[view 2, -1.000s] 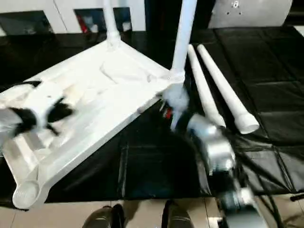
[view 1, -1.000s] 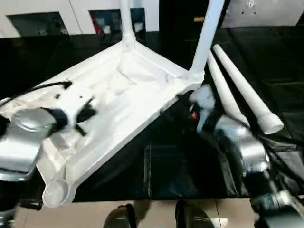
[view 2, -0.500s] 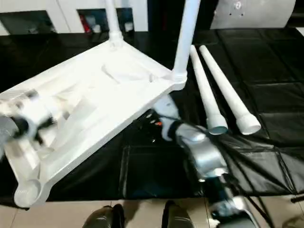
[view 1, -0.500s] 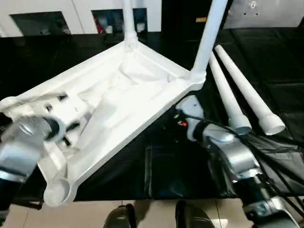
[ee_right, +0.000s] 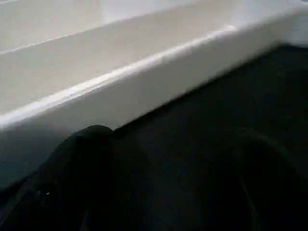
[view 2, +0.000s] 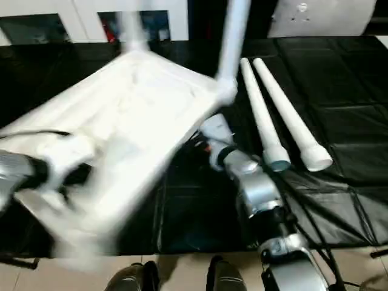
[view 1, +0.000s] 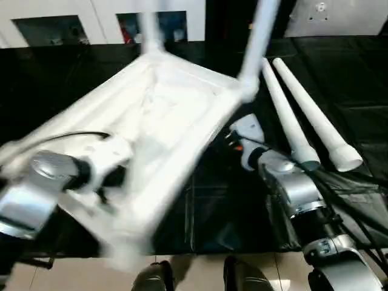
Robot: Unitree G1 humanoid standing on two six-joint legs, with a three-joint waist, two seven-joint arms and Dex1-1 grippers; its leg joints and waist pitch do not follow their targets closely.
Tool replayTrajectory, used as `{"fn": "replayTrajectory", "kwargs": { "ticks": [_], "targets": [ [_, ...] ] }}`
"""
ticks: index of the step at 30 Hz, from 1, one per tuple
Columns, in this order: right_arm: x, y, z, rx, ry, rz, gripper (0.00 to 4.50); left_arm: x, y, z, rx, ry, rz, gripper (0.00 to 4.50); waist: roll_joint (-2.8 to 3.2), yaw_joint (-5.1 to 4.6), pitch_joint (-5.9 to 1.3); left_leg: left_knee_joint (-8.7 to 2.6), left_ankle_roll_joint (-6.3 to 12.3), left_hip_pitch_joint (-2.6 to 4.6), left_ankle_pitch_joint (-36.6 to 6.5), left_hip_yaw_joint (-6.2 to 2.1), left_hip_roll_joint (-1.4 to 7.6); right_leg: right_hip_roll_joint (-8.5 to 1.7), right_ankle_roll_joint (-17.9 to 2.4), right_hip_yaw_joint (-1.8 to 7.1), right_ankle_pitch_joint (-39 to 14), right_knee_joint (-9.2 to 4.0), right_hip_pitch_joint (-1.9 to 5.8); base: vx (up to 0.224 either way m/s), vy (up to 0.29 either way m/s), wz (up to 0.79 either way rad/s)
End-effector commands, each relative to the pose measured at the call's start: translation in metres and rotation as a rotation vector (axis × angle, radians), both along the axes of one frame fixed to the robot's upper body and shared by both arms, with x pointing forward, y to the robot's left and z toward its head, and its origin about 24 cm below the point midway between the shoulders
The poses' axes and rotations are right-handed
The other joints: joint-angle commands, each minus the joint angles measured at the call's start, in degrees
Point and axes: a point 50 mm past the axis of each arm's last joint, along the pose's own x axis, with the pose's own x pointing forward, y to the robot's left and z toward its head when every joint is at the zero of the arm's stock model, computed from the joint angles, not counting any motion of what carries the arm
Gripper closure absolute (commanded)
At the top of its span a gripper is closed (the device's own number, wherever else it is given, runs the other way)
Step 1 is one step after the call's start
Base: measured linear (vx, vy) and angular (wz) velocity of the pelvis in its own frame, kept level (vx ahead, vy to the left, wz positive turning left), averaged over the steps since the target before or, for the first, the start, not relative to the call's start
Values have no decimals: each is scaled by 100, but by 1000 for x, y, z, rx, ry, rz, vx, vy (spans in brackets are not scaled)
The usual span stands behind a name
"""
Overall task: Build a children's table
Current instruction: Rotate table base, then pick table leg
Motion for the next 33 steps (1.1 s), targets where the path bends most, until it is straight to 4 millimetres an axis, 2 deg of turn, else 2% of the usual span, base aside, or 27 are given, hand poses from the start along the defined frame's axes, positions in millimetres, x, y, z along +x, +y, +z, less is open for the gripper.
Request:
{"fn": "replayTrajectory", "kwargs": {
  "ticks": [1, 5, 8, 9, 10, 11, 12, 14, 15, 16, 19, 20, 21, 22, 24, 25, 27, 29, 33],
  "targets": [
    [3, 18, 11, 25, -50, 64, 0, -2, -25, 8, -79, -11, -129, 346, 10, 21, -512, -403, 162, 116, -1342, -114, 222, -390, -1264, 283, -1920, -326, 400, 0, 0, 0],
    [6, 17, 14, 23, -61, 56, 0, 4, -35, 3, -89, -19, -144, 346, 2, -13, -527, -381, 233, 109, -1208, -110, 218, -365, -1233, 270, -1935, -327, 408, 0, 0, 0],
    [8, 16, 16, 19, -74, 45, 0, 19, -37, -2, -61, -87, -84, 346, -3, -18, -529, -371, 272, 130, -1234, -102, 215, -334, -1198, 259, -1942, -338, 396, 0, 0, 0],
    [10, 13, 18, 13, -92, 28, 0, 30, -38, -3, -46, -145, -33, 346, 1, -19, -536, -371, 279, 129, -1223, -103, 216, -334, -1185, 256, -1933, -342, 399, 0, 0, 0],
    [10, 13, 18, 13, -92, 28, 0, 31, -38, -3, -46, -146, -32, 346, 3, -9, -538, -367, 265, 146, -1256, -99, 212, -329, -1162, 253, -1959, -349, 385, 0, 0, 0],
    [11, 11, 19, 11, -98, 22, 0, 34, -37, -3, -40, -162, -16, 346, -5, -11, -545, -371, 258, 134, -1257, -108, 219, -341, -1169, 253, -1938, -337, 404, 0, 0, 0],
    [13, 4, 25, 12, -119, -8, 0, 45, -40, 0, -61, -208, 39, 346, -52, -18, -540, -369, 285, 131, -1251, -97, 206, -331, -1143, 252, -1982, -356, 398, 0, 0, 0],
    [14, 1, 27, 13, -125, -17, 0, 48, -42, 1, -68, -221, 54, 346, -32, 7, -547, -359, 290, 154, -1245, -98, 214, -346, -1152, 259, -2025, -356, 391, 0, 0, 0],
    [16, -9, 35, 5, -146, -55, 0, 57, -45, 1, -76, -260, 99, 346, -55, 5, -545, -362, 303, 122, -1165, -98, 206, -333, -1131, 250, -1996, -353, 414, 0, 0, 0],
    [16, -13, 41, 14, -170, -62, 0, 62, -47, 0, -78, -285, 119, 346, -38, 26, -565, -347, 329, 164, -1178, -89, 208, -327, -1118, 253, -1989, -364, 381, 0, 0, 0],
    [16, -20, 55, 52, -204, -82, 0, 72, -50, 0, -91, -336, 171, 346, -50, 32, -558, -350, 404, 115, -1135, -99, 201, -322, -1048, 236, -1945, -363, 410, 0, 0, 0],
    [16, -28, 62, 46, -232, -140, 0, 76, -52, 1, -120, -358, 203, 346, -59, 25, -557, -347, 415, 111, -1101, -96, 194, -309, -1029, 233, -1942, -369, 411, 0, 0, 0],
    [16, -31, 64, 43, -244, -162, 0, 77, -53, 1, -131, -365, 213, 346, -64, 48, -585, -339, 424, 127, -1012, -93, 199, -322, -1053, 242, -1849, -360, 407, 0, 0, 0],
    [16, -37, 69, 70, -247, -213, 0, 79, -53, 2, -132, -392, 224, 346, -52, 49, -583, -343, 458, 107, -972, -100, 203, -326, -1080, 234, -1804, -357, 417, 0, 0, 0],
    [16, -44, 70, 68, -219, -268, 0, 79, -54, 4, -143, -411, 219, 346, -65, 50, -595, -334, 481, 115, -961, -92, 194, -322, -1103, 234, -1773, -353, 406, 0, 0, 0],
    [14, -50, 68, 64, -159, -319, 0, 77, -56, 8, -179, -415, 210, 346, -66, 47, -589, -336, 503, 94, -826, -99, 182, -309, -1152, 237, -1657, -336, 439, 0, 0, 0],
    [10, -61, 66, 42, -56, -399, 0, 71, -60, 13, -254, -410, 181, 346, 5, 59, -586, -332, 495, 99, -822, -103, 190, -322, -1191, 228, -1651, -335, 433, 0, 0, 0],
    [7, -65, 65, 52, 8, -387, 0, 63, -62, 18, -304, -413, 136, 346, 40, 61, -579, -335, 458, 101, -856, -113, 205, -324, -1239, 223, -1609, -336, 441, 0, 0, 0],
    [7, -78, 59, 32, 96, -453, 0, 39, -66, 24, -395, -369, 10, 346, 28, 44, -572, -342, 368, 109, -1030, -111, 216, -343, -1266, 218, -1713, -335, 431, 0, 0, 0]
  ]
}}
